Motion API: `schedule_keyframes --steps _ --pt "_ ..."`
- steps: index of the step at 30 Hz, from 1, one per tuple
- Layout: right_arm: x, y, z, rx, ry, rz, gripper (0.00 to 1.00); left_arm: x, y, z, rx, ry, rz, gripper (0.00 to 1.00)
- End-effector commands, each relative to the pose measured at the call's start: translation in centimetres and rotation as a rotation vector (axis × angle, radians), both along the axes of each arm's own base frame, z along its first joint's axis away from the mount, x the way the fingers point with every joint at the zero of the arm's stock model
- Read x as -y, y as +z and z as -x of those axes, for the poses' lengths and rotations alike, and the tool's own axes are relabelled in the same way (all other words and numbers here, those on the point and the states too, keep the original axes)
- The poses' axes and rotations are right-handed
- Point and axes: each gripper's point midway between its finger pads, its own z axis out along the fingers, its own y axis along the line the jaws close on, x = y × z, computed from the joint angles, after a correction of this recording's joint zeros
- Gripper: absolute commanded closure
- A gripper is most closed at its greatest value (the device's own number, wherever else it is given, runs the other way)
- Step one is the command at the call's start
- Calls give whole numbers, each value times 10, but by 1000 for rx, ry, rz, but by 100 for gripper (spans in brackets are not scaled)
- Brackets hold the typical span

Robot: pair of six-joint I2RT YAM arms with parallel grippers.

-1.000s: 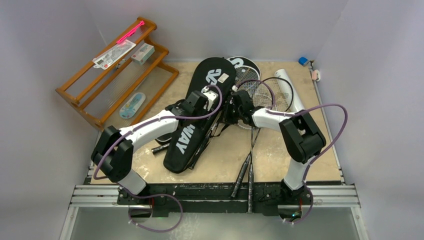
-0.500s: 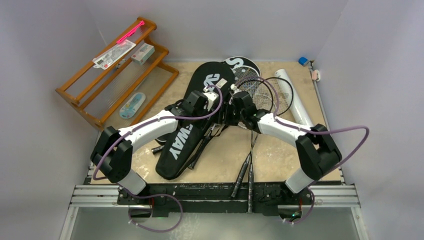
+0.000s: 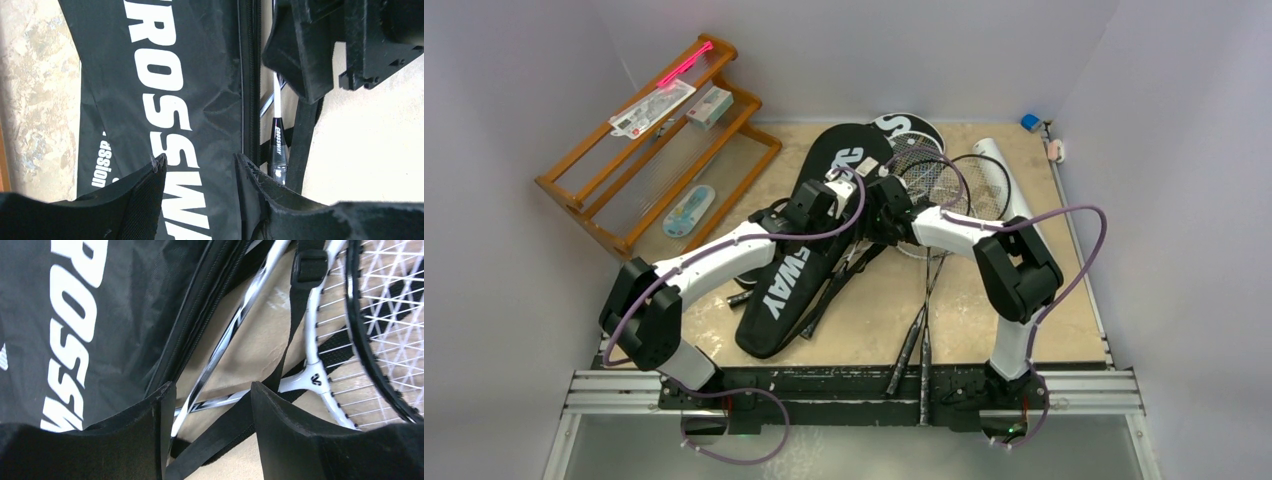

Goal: Pack up the badminton gear
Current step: Open the racket bag at the center of the board.

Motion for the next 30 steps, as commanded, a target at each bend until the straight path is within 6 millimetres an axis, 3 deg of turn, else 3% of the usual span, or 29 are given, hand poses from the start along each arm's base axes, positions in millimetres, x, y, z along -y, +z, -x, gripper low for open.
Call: schedule_keyframes --steps 1,4,8,13,19,24,30 --pt "27 1 -10 23 -120 115 41 -5 14 -4 58 14 4 52" --pt "29 -2 -10 18 -116 135 43 -6 14 -4 57 10 -5 52" --pt "27 1 -9 22 -94 123 55 -6 14 -4 55 7 -6 52" --pt "34 12 -6 50 -107 135 46 -5 14 -3 54 2 -5 52" --pt "39 22 -6 71 -74 162 46 -5 13 -3 51 -3 -5 52" --pt "37 43 -8 128 -52 133 46 -4 14 -3 53 -6 -5 52" --pt "37 29 -11 101 -48 168 47 -4 14 -3 51 -8 -3 53"
